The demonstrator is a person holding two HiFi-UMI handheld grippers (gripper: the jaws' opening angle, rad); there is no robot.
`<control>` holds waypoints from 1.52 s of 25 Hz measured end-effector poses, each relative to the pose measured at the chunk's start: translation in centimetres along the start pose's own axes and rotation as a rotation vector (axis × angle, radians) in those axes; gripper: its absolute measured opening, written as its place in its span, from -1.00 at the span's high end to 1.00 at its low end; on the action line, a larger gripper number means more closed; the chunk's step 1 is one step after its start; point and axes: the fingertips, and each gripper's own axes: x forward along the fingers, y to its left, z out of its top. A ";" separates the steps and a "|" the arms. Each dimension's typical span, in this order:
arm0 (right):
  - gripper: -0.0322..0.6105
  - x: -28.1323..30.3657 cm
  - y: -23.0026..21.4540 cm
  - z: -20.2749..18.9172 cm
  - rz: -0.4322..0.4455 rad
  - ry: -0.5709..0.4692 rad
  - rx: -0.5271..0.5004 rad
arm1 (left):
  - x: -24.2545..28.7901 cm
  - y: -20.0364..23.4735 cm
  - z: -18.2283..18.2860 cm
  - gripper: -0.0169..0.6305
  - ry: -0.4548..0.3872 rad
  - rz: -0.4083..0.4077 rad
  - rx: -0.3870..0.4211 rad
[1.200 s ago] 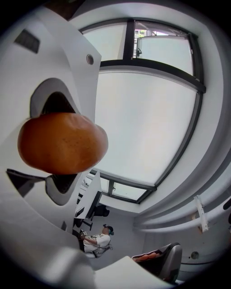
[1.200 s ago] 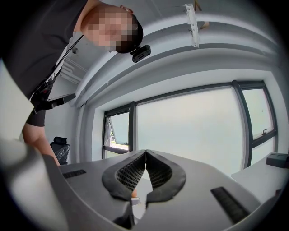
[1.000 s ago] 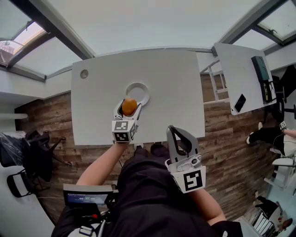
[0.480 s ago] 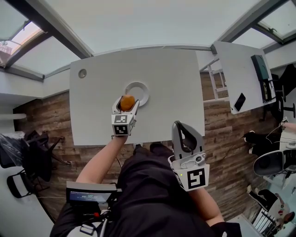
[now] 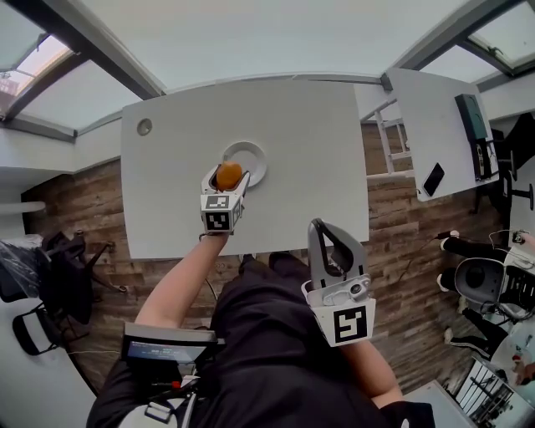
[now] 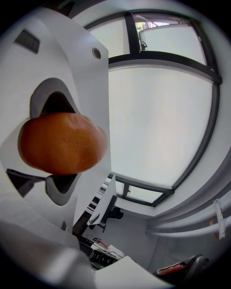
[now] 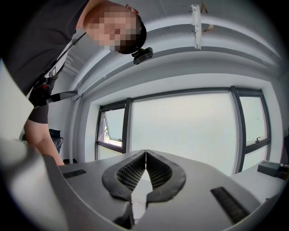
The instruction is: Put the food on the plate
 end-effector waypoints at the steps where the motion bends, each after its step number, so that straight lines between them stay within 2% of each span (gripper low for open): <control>1: 0.88 -0.1 0.0 0.0 0.004 0.001 -0.005 | 0.2 -0.1 0.3 -0.06 -0.003 -0.003 0.009; 7: 0.88 -0.5 -0.2 -0.4 0.003 0.014 -0.005 | 1.0 -1.0 -0.1 -0.06 0.018 -0.025 0.017; 25: 0.88 -2.4 -2.1 -0.7 -0.045 0.032 -0.019 | 3.7 -0.4 -2.8 -0.06 0.108 -0.020 0.021; 38: 0.88 -2.9 -2.7 -1.2 -0.047 0.048 -0.020 | 4.4 -0.1 -4.7 -0.06 0.148 -0.011 0.030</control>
